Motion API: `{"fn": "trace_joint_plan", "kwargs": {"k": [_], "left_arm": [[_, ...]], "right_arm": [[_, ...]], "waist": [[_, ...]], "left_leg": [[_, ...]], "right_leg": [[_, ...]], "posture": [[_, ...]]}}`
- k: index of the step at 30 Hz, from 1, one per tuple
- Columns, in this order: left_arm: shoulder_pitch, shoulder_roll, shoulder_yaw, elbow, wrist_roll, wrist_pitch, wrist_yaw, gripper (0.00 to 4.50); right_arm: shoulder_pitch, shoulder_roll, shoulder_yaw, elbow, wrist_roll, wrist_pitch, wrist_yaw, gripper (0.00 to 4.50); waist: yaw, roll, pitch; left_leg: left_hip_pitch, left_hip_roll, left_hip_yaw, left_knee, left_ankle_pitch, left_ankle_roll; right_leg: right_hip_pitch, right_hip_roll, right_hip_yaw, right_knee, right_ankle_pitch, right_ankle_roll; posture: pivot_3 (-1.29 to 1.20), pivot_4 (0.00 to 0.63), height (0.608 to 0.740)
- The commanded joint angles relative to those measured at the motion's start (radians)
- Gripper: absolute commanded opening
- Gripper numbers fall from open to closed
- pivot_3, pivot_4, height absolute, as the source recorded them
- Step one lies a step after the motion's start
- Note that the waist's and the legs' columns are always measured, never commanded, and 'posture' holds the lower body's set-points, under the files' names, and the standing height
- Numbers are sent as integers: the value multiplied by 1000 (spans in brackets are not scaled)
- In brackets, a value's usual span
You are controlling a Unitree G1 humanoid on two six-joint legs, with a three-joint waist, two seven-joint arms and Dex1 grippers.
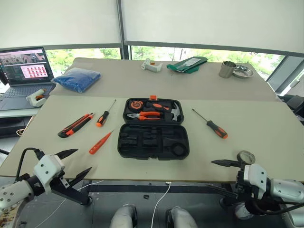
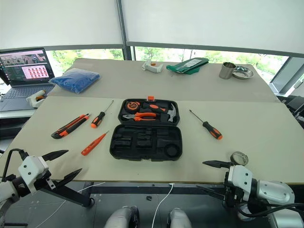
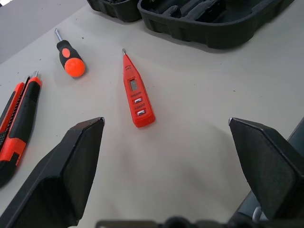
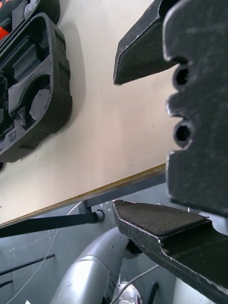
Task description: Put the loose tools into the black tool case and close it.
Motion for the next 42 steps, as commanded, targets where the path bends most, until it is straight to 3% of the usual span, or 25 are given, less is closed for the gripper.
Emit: {"fn": "trace_joint_plan", "kwargs": {"k": [1, 4, 9, 12, 17, 21, 25, 31, 40, 41, 42], "left_arm": [[-30, -8, 38, -18, -88, 92, 36, 4500], [-78, -39, 127, -14, -247, 300, 140, 4500], [-86, -71, 234, -35, -256, 574, 422, 4500], [-68, -88, 264, -50, -274, 648, 462, 4500], [-152, -61, 222, -31, -306, 720, 423, 4500], [-404, -42, 122, -94, -395, 959, 529, 4500], [-657, -58, -49, -18, -312, 1093, 646, 4500], [-942, -132, -225, 278, -143, 1042, 695, 4500], [-1121, -207, -323, 646, 7, 902, 644, 4500], [-1129, -214, -328, 669, 16, 888, 633, 3985], [-1135, -220, -330, 685, 23, 882, 622, 3772]], "right_arm": [[9, 1, -14, -92, 68, 1, 1, 4477], [-10, 42, -10, -249, 205, 94, -45, 4477], [-102, 107, -56, -333, 340, 234, -193, 4477], [-141, 129, -72, -351, 353, 262, -245, 4477], [-159, 150, -55, -362, 343, 280, -252, 4477], [-182, 148, -44, -371, 364, 326, -257, 4477], [-221, 166, -26, -377, 348, 344, -276, 4477], [-257, 191, 7, -381, 317, 353, -292, 4477], [-256, 193, 6, -373, 312, 347, -268, 4477], [-253, 195, 7, -373, 310, 344, -266, 4500], [-250, 196, 8, -372, 308, 342, -263, 4500]], "waist": [[0, 0, 0], [0, 0, 0], [-6, -1, 0], [-2, -1, 0], [15, -1, 0], [31, -2, 0], [26, -3, -2], [11, -4, -2], [0, -4, -1], [0, -4, -1], [0, -4, -1]], "left_leg": [[0, 0, 0, 0, 0, 0], [0, 1, -1, 0, 0, 0], [8, 3, -1, 2, -1, -1], [11, 3, -1, 2, -2, -1], [9, 3, -2, 2, -3, -1], [7, 3, -2, 2, -3, -1], [8, 2, -1, 2, -3, -1], [8, -1, -2, 3, -3, 0], [7, -3, -4, 4, -3, 0], [7, -3, -4, 4, -3, 0], [7, -3, -4, 4, -4, 0]], "right_leg": [[0, 0, 0, 0, 0, 0], [1, 0, 0, 1, 0, 0], [12, 1, -1, 1, 0, 1], [12, 1, -2, 0, 0, 1], [12, -2, -7, -2, 0, 0], [12, -4, -11, -3, 0, 0], [15, -4, -11, -2, 1, 1], [18, 0, -10, 1, 4, 7], [19, 0, -11, 1, 3, 8], [19, 0, -11, 1, 3, 8], [19, 0, -11, 1, 3, 8]], "posture": [[0, 150, 740], [0, 150, 740], [0, 150, 740], [0, 150, 740], [0, 150, 740], [0, 150, 740], [0, 150, 740], [0, 150, 740], [0, 150, 740], [0, 150, 740], [0, 150, 740]]}}
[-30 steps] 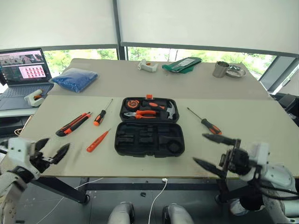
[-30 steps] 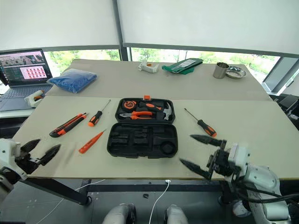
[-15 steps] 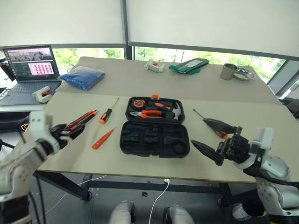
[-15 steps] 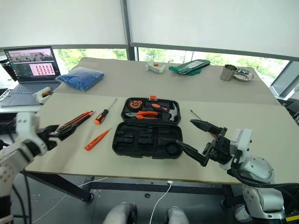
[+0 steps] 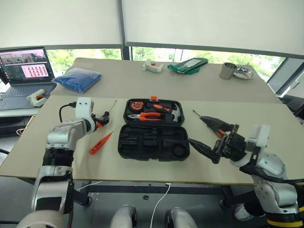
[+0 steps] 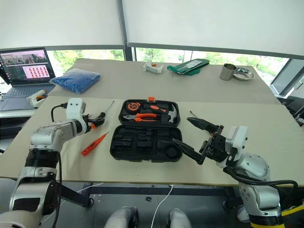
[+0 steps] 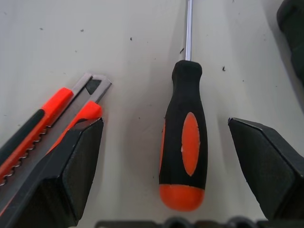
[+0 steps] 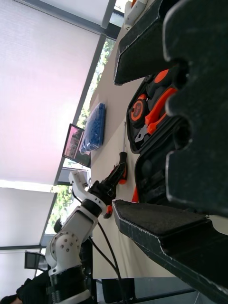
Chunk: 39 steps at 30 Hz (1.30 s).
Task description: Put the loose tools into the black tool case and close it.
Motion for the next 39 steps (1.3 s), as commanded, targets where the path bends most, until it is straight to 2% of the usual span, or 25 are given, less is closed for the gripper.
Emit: {"fn": "trace_joint_plan", "kwargs": {"k": [1, 2, 6, 8, 11, 15, 18, 21, 23, 26, 30, 39], "left_arm": [[-41, -15, -8, 46, 32, -52, -43, 3533], [-39, -16, -10, 51, 36, -53, -56, 3070], [-21, -10, -5, 51, 57, -85, -90, 1712], [0, -3, 7, 25, 60, -171, -127, 927], [23, 28, 22, 8, 68, -364, -223, 880], [27, 88, -10, -6, 59, -679, -533, 880], [6, 125, -91, -45, 58, -787, -792, 880], [-5, 125, -188, -96, 86, -854, -966, 880], [-18, 118, -256, -102, 140, -846, -1003, 880], [-44, 86, -331, -57, 243, -868, -974, 880], [-94, 35, -368, 57, 348, -927, -876, 880], [-142, -3, -436, 220, 474, -1156, -857, 880]], "right_arm": [[2, 5, -10, -20, 4, -13, 13, 4500], [4, 6, -10, -20, 1, -15, 15, 4500], [4, 14, -10, -15, -8, -21, 20, 4500], [3, 14, -13, -9, -14, -26, 26, 4500], [-3, 4, -27, 0, -21, -33, 35, 4500], [-8, -48, -53, -5, -11, -12, 71, 4500], [-17, -103, -92, 32, 5, 8, 101, 4500], [-28, -150, -101, 71, -2, 25, 129, 4500], [-34, -177, -90, 92, -25, 36, 140, 4500], [-48, -202, -80, 112, -48, 86, 112, 4500], [-57, -231, -63, 116, -70, 136, 107, 4500], [-37, -218, -61, 138, -98, 112, 140, 4500]], "waist": [[0, 0, 0], [0, 0, 0], [1, 0, 0], [0, 0, 0], [0, 0, 0], [0, -1, 0], [4, 0, 0], [12, 0, 0], [13, 0, 0], [11, 0, 0], [12, 0, 0], [12, 0, 0]], "left_leg": [[0, 0, 0, 0, 0, 0], [0, 0, 0, 0, 0, 0], [0, 0, 0, 0, 0, 0], [0, 0, 0, 1, 0, 0], [0, 0, -1, 1, 0, 0], [-2, 1, 0, 1, 0, 0], [-3, 0, 1, 1, -1, 0], [-5, 0, 1, 7, -3, 4], [-6, 0, 1, 10, -5, 6], [-9, 0, 1, 15, -6, 9], [-12, 0, 0, 17, -6, 10], [-14, 0, 0, 21, -8, 13]], "right_leg": [[0, 0, 0, 0, 0, 0], [0, 0, 0, 0, 0, 0], [0, 0, 0, 0, 0, 0], [0, -1, 0, 0, 0, 0], [0, 0, 0, 0, 0, -1], [-2, -1, -1, 0, 2, -4], [-3, -2, -1, 0, 1, -6], [-1, -2, -2, 0, -2, -9], [-1, -3, -2, 0, -2, -9], [-1, -3, -2, 0, -3, -4], [-3, -2, -1, 1, -2, -2], [-4, -2, -1, 1, 0, 8]], "posture": [[0, 150, 740], [0, 150, 740], [0, 150, 740], [0, 150, 740], [0, 150, 740], [0, 150, 740], [0, 150, 740], [0, 150, 740], [0, 150, 740], [0, 150, 740], [0, 150, 740], [0, 150, 740]]}}
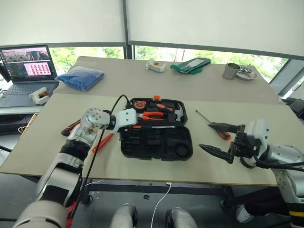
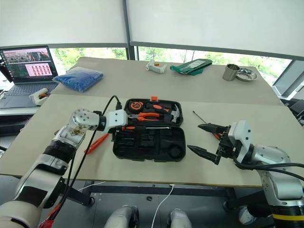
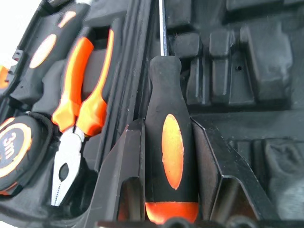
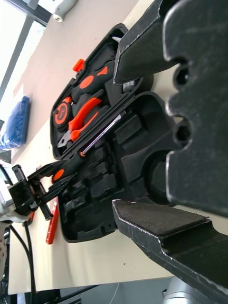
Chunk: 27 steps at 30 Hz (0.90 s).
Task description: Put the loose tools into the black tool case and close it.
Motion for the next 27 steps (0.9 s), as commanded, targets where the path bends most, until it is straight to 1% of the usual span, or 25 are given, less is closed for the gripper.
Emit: {"fn": "trace_joint_plan", "kwargs": {"k": [1, 7, 10, 12, 15, 16, 17, 19, 22, 25, 27], "left_arm": [[-40, -5, -22, 48, 50, -118, 13, 880], [-58, -25, -16, 122, 68, -168, 34, 880], [-62, -52, 11, 140, 36, -169, 45, 880], [-59, -69, 36, 138, -2, -156, 32, 1887], [-63, -86, 83, 135, -50, -199, 50, 2689], [-62, -95, 106, 125, -81, -190, 48, 3153], [-60, -101, 123, 119, -101, -180, 45, 3389], [-52, -119, 173, 95, -165, -112, 38, 3389], [-28, -114, 189, 73, -172, -63, 42, 3389], [-2, -129, 192, 54, -161, 7, 86, 2632], [13, -143, 180, 36, -149, 41, 102, 1833]], "right_arm": [[11, -1, -17, -18, -1, -23, 19, 4500], [20, -1, -27, -18, -3, -21, 22, 4500], [27, 4, -28, -30, 15, 0, 16, 4500], [35, 3, -26, -45, 41, 32, 19, 4500], [45, 3, -34, -70, 101, 77, 34, 4500], [47, 7, -44, -84, 138, 105, 33, 4500], [49, 8, -51, -94, 163, 125, 32, 4500], [45, 9, -62, -109, 206, 167, 18, 4500], [41, 13, -73, -122, 225, 190, -5, 4500], [35, 24, -72, -127, 218, 195, -34, 4500], [31, 28, -67, -129, 213, 197, -44, 4500]], "waist": [[2, 0, 0], [2, 0, 0], [4, 0, 0], [6, 0, 0], [5, 0, 0], [4, 0, 0], [4, 0, 0], [3, 0, 0], [2, 0, 0], [2, 0, 0], [2, 0, 0]], "left_leg": [[0, 0, 0, 0, 0, 0], [0, 0, 0, 3, -1, 2], [0, 0, 0, 3, -2, 2], [0, 0, 0, 4, -2, 2], [-1, 0, 0, 4, -2, 3], [-1, 0, 0, 4, -2, 3], [-1, 0, 0, 4, -2, 3], [-1, 0, 0, 4, -2, 3], [-1, 0, 0, 5, -1, 4], [-1, 0, 0, 5, -1, 4], [-1, 0, 0, 5, -1, 4]], "right_leg": [[0, 0, 0, 0, 0, 0], [1, -1, 0, 0, 0, 1], [1, -1, 0, 0, 0, 2], [1, -2, 0, 0, 1, 2], [1, -2, 0, 0, 1, 2], [1, -2, 0, 0, 1, 2], [1, -1, 0, 0, 1, 3], [1, -1, 0, 0, 1, 3], [1, -1, 0, 0, 1, 3], [2, -1, 0, 0, 2, 4], [2, -1, 0, 0, 2, 4]], "posture": [[0, 150, 740], [0, 150, 740], [0, 150, 740], [0, 150, 740], [0, 150, 740], [0, 150, 740], [0, 150, 740], [0, 150, 740], [0, 150, 740], [0, 150, 740], [0, 150, 740]]}}
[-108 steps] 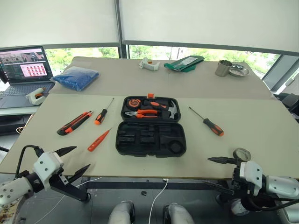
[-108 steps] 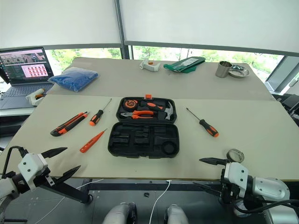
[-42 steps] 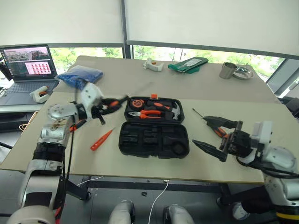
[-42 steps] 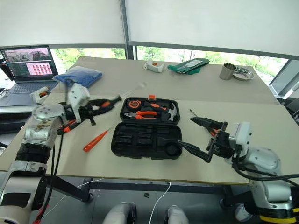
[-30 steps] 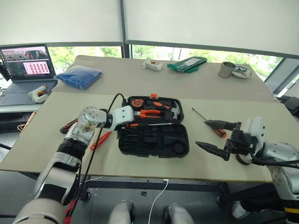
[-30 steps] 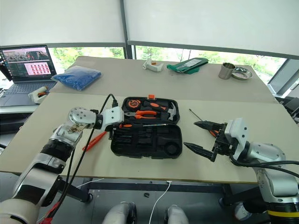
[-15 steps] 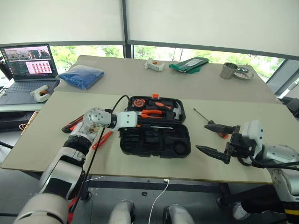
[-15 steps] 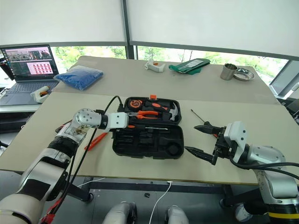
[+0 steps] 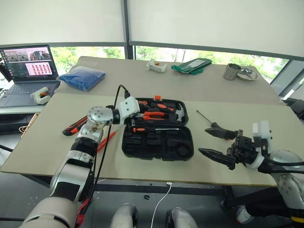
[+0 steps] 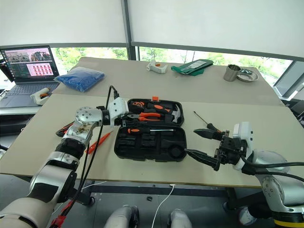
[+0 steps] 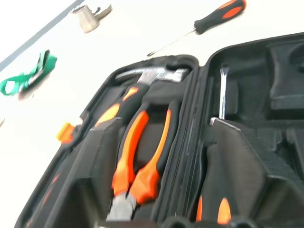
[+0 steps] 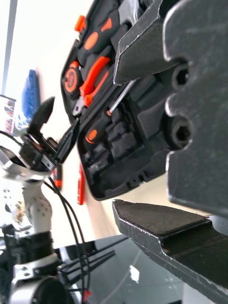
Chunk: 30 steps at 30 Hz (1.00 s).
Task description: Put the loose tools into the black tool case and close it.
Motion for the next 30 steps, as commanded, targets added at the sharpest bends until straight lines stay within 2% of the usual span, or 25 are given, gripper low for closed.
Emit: {"fn": "trace_joint_plan", "kwargs": {"k": [1, 5, 11, 20, 24, 26, 30], "left_arm": [[19, -22, -11, -60, 12, 65, 28, 1509], [46, -45, -43, -97, 48, 116, 57, 55], [68, -70, -68, -147, 69, 203, 73, 24], [100, -4, -203, -186, 226, 279, 59, 24], [113, 38, -235, -163, 285, 266, 84, 24], [121, 44, -225, -163, 275, 260, 92, 24], [131, -9, -102, -179, 114, 174, 99, 24]], "right_arm": [[-19, 7, -22, -37, 4, 5, -25, 4500], [-30, 12, -13, -46, 1, 19, -50, 4500], [-21, 23, -3, -76, 2, 41, -87, 4500], [-10, 40, 6, -105, 3, 61, -120, 4500], [-17, 45, 11, -103, 1, 63, -127, 4500], [-18, 46, 10, -101, -3, 60, -132, 4500], [-18, 57, -24, -90, 17, 64, -164, 4500]], "waist": [[1, 0, 0], [3, 0, 0], [4, 0, 0], [2, 1, -1], [-3, 5, -6], [-9, 7, -8], [-19, 9, -11]], "left_leg": [[0, 0, 0, 0, 0, 0], [0, 0, 0, 0, -1, -1], [0, 0, 0, 0, -1, -1], [1, 0, 0, 0, -1, -1], [4, 0, 0, 0, -2, -1], [8, 0, 0, 0, -3, -1], [16, 2, 0, -1, -6, -5]], "right_leg": [[0, 0, 0, 0, 0, 0], [0, 0, 0, 0, 0, 0], [0, 0, 0, 0, 0, 0], [1, 0, 0, -1, 0, 0], [4, 0, 0, -1, -1, -1], [8, 0, 0, -2, -5, -6], [13, -1, 1, -2, -6, -6]], "posture": [[0, 150, 740], [0, 150, 740], [0, 150, 740], [0, 150, 740], [0, 150, 740], [0, 150, 740], [0, 150, 740]]}}
